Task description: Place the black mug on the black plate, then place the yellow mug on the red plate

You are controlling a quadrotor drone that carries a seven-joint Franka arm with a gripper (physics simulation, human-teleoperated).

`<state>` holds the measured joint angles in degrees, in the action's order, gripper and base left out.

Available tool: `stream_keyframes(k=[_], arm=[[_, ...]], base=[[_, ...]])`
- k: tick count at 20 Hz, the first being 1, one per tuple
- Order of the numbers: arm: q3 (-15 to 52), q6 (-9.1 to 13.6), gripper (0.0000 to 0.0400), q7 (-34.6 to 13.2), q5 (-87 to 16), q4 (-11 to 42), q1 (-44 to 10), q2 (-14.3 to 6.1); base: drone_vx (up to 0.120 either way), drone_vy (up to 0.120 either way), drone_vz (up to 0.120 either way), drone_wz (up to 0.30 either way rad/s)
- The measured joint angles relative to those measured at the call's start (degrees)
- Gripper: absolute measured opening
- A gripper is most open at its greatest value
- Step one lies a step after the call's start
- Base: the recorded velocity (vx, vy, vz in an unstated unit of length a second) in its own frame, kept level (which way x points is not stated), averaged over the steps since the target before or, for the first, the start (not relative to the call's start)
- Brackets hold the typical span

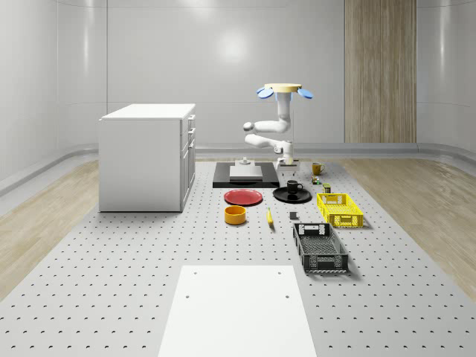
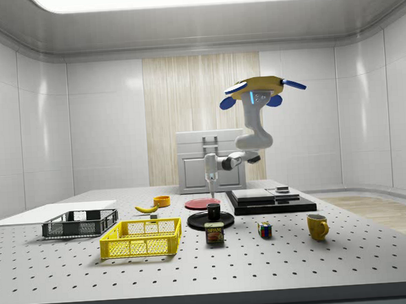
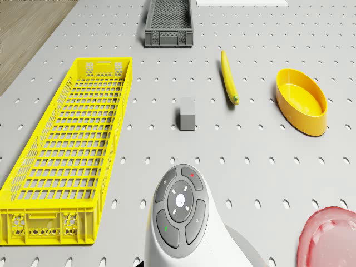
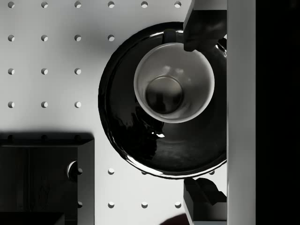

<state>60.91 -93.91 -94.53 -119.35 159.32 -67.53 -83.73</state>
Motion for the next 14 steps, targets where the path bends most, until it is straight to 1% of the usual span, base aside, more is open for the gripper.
stream_keyframes(k=[1,2,14], arm=[[0.14,0.11,0.0398,0.02,0.12,0.08,0.06,0.04],[0.25,0.21,0.0399,0.03,0.21,0.14,0.11,0.07],[0.61,0.83,0.0400,0.20,0.41,0.40,0.46,0.47]], base=[[-0.120,0.120,0.120,0.000],[-0.120,0.120,0.040,0.000],[-0.120,0.120,0.000,0.000]])
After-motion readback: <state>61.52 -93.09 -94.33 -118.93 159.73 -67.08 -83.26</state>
